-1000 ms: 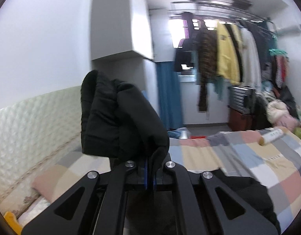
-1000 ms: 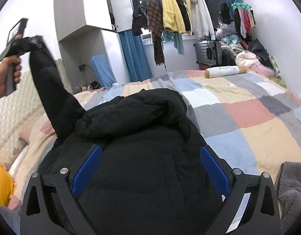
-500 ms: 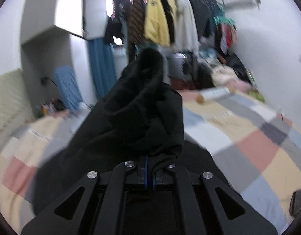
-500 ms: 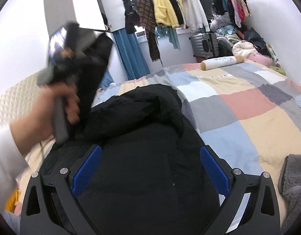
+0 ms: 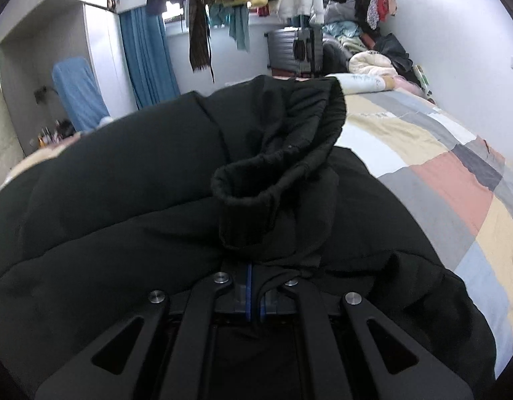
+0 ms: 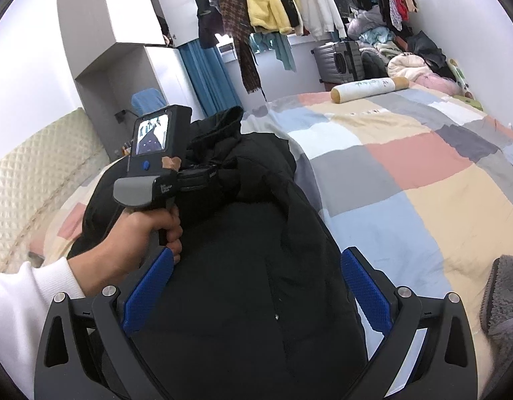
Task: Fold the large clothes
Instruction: 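Carry the sleeve across the jacket body with the left gripper and lay it down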
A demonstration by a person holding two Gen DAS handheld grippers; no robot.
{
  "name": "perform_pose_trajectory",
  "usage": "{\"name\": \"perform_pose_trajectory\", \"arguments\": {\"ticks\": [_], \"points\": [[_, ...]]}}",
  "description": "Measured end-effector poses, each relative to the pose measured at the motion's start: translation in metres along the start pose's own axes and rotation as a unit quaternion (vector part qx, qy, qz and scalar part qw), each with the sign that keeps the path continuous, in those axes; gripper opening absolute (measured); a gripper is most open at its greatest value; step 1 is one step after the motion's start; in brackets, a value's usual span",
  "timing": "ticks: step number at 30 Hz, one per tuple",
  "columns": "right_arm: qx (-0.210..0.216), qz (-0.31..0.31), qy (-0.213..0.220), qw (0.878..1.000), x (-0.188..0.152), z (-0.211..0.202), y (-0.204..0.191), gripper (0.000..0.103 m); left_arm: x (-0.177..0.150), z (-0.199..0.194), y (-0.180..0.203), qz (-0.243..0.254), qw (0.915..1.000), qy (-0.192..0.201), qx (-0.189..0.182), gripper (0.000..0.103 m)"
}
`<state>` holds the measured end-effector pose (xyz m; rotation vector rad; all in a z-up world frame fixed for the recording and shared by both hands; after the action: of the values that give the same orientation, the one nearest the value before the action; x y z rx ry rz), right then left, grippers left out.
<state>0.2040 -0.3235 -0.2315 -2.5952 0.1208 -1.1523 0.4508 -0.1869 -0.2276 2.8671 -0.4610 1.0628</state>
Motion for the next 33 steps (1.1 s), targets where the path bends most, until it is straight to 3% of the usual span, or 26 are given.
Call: {"name": "perform_pose_trajectory", "arguments": {"ticks": [5, 8, 9, 10, 11, 13, 15, 18, 23, 26, 30, 33], "points": [[-0.007, -0.017, -0.005, 1.0, -0.001, 0.003, -0.008, 0.101, 0.002, -0.009, 0.003, -0.004, 1.0, -0.001, -0.008, 0.003], [-0.009, -0.022, -0.001, 1.0, -0.002, 0.0, -0.011, 0.101, -0.003, -0.03, 0.004, -0.011, 0.9995, 0.005, -0.028, 0.012], [-0.01, -0.023, 0.0, 1.0, -0.002, 0.0, -0.01, 0.101, -0.006, -0.036, 0.004, -0.013, 0.9994, 0.003, -0.033, 0.021], [-0.009, -0.024, 0.001, 1.0, -0.001, 0.0, -0.011, 0.101, -0.01, -0.041, 0.003, -0.014, 0.9993, -0.001, -0.034, 0.038], [-0.009, -0.025, 0.003, 1.0, -0.001, -0.002, -0.012, 0.101, -0.013, -0.046, 0.002, -0.015, 0.9994, -0.004, -0.032, 0.046], [-0.012, -0.03, 0.008, 0.999, -0.001, -0.004, -0.015, 0.101, -0.018, -0.066, -0.001, -0.017, 0.9991, 0.004, -0.038, 0.082], [-0.012, -0.034, 0.011, 0.999, 0.001, -0.004, -0.018, 0.101, -0.023, -0.095, -0.005, -0.018, 0.9984, 0.031, -0.045, 0.092], [-0.006, -0.04, 0.018, 0.999, 0.004, -0.006, -0.024, 0.101, -0.03, -0.122, -0.019, -0.021, 0.9981, 0.04, -0.042, 0.092], [0.009, -0.077, 0.041, 0.996, 0.011, -0.01, -0.043, 0.101, -0.054, -0.166, -0.07, -0.036, 0.9982, 0.046, 0.012, 0.092], [0.019, -0.098, 0.041, 0.994, 0.024, -0.006, -0.052, 0.101, -0.084, -0.188, -0.111, -0.065, 0.9962, 0.043, 0.04, 0.092], [0.029, -0.108, 0.04, 0.993, 0.043, 0.002, -0.06, 0.101, -0.119, -0.19, -0.162, -0.096, 0.991, 0.031, 0.089, 0.094], [0.046, -0.095, 0.031, 0.994, 0.061, 0.019, -0.061, 0.101, -0.138, -0.18, -0.195, -0.12, 0.987, 0.021, 0.105, 0.097]]}}
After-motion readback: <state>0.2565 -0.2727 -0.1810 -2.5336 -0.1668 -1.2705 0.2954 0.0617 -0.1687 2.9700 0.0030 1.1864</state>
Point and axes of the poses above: each gripper's, at about its wrist camera, not at the fingertips, and z roughly the way its jaws point, y to its right, x to its top, the point moved 5 cm from there along z, roughly the way its jaws point, and after that the axes turned 8 degrees about -y, right-handed, at the moved point
